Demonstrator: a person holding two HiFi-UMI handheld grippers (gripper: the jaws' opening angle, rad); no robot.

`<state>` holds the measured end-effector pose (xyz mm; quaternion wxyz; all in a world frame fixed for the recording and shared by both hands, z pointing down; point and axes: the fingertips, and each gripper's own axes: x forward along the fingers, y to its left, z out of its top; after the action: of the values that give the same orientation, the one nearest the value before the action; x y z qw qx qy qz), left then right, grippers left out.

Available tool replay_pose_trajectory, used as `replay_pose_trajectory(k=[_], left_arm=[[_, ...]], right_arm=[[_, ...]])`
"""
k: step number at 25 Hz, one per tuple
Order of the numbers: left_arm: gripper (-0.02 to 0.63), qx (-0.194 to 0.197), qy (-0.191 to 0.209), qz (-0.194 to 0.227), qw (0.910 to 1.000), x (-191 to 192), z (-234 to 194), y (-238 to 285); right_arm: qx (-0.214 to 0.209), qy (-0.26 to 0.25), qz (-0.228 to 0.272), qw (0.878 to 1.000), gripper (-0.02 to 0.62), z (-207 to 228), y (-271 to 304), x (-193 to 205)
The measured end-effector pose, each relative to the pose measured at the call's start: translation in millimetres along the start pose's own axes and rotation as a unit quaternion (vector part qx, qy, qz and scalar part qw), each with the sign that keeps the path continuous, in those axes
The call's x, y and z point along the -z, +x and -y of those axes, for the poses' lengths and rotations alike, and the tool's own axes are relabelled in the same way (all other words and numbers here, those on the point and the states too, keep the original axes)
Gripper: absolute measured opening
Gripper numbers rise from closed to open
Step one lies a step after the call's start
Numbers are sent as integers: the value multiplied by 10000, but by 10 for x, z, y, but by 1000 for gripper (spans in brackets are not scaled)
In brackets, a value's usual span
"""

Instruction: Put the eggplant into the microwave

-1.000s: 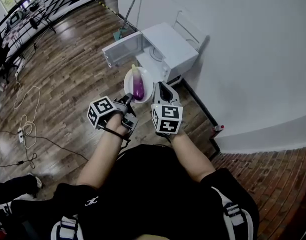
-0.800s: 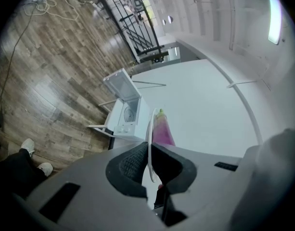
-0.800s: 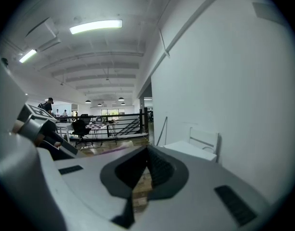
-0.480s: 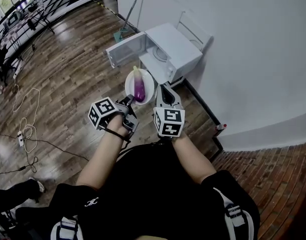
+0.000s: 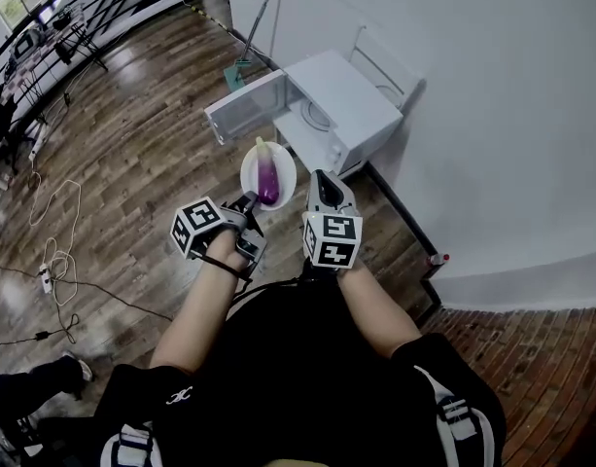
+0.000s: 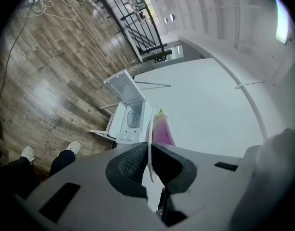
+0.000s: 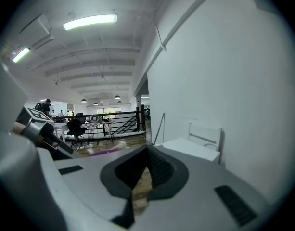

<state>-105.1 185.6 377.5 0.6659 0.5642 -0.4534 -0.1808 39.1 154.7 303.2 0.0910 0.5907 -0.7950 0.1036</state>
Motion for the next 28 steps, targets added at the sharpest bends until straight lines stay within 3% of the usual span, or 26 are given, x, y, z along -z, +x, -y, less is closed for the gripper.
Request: replay_pose_trajectory(k=[8,14,21,28], left_arm=[[18,112,51,244,9996,-419,506,1188],[18,167,44,359,9992,-490,479,1281],[18,25,-103,480,9988,-999,712,2466],[18,-233,-58,659,9975,-1330,462,2937]], right_arm=[[-380,-64,51,9992,14,699,1153,-389],[-602,-262,-4,9978,14,673,1302,-399],[-996,-322,-373,9938,14,1295,2558,-556],[-1199,-398,-717,9894,14,1475,3128,-293]])
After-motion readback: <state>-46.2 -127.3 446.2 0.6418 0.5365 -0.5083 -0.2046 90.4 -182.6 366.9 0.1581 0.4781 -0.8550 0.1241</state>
